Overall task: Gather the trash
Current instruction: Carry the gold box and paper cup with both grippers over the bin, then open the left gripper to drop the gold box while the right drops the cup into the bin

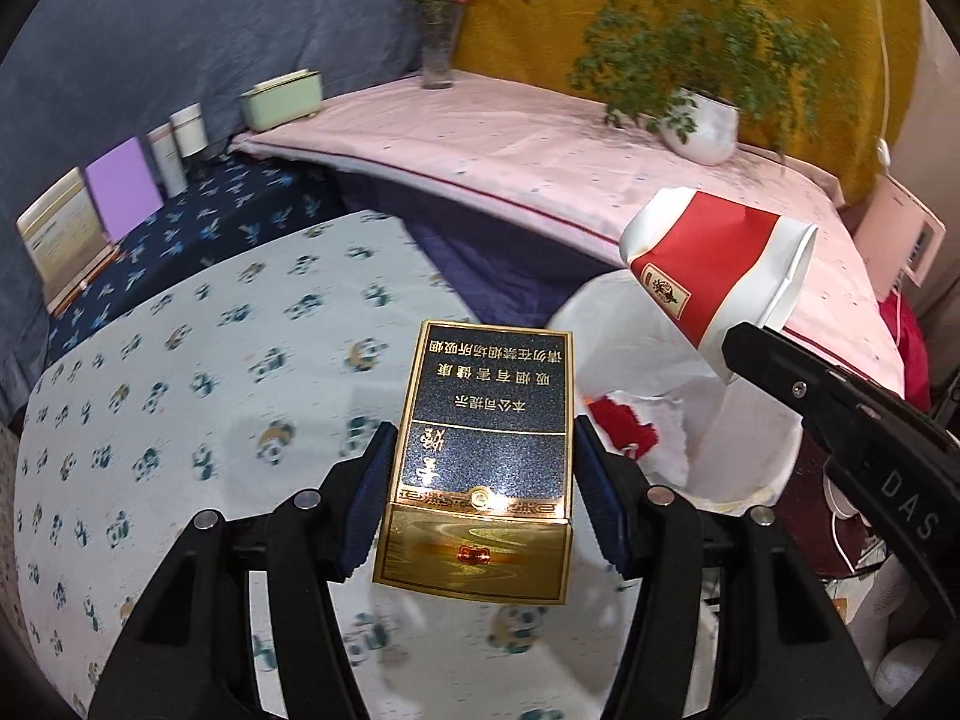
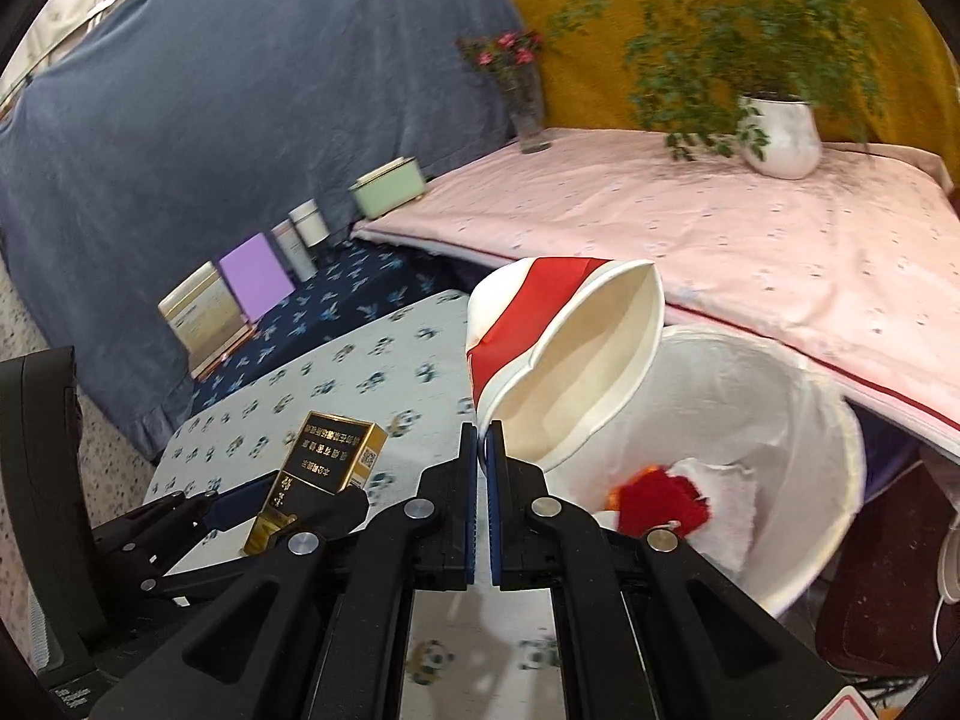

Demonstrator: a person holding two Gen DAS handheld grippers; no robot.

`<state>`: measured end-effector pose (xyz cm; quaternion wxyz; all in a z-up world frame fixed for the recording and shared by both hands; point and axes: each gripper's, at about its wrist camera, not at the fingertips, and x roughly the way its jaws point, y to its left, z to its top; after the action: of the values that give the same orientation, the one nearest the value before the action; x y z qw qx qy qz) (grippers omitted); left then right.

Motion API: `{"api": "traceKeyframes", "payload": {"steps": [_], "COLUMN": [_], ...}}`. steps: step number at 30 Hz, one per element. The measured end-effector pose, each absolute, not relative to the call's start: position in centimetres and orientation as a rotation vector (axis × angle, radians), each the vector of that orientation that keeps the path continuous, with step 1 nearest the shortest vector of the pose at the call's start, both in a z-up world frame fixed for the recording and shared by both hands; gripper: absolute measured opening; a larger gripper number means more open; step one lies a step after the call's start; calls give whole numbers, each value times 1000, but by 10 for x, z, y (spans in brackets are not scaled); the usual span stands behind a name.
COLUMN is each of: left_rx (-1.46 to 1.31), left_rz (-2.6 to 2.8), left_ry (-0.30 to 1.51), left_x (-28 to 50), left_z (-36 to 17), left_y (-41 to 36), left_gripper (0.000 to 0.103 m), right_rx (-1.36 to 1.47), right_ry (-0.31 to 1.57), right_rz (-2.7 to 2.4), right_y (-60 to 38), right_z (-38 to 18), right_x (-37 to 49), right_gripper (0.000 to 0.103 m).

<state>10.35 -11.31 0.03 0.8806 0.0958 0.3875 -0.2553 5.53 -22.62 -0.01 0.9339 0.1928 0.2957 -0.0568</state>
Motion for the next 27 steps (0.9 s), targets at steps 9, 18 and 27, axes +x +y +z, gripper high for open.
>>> {"api": "traceKeyframes", "payload": {"steps": [9, 18, 27], "left_rx": [266, 283, 274], "left_rz": [-657, -761, -734], "left_ry": [804, 833, 813], "left_x": [87, 86, 94], "left_z": [-1, -11, -15], "left_y": [-181, -228, -235], "left_gripper": [55, 56, 66], "right_rx": [448, 500, 508], "right_ry": [575, 568, 587], "right_rz": [-250, -320, -316], "right_y": [-290, -329, -336], "right_z": [-8, -19, -28], "right_x": [18, -5, 0], "right_gripper": [3, 3, 3]}}
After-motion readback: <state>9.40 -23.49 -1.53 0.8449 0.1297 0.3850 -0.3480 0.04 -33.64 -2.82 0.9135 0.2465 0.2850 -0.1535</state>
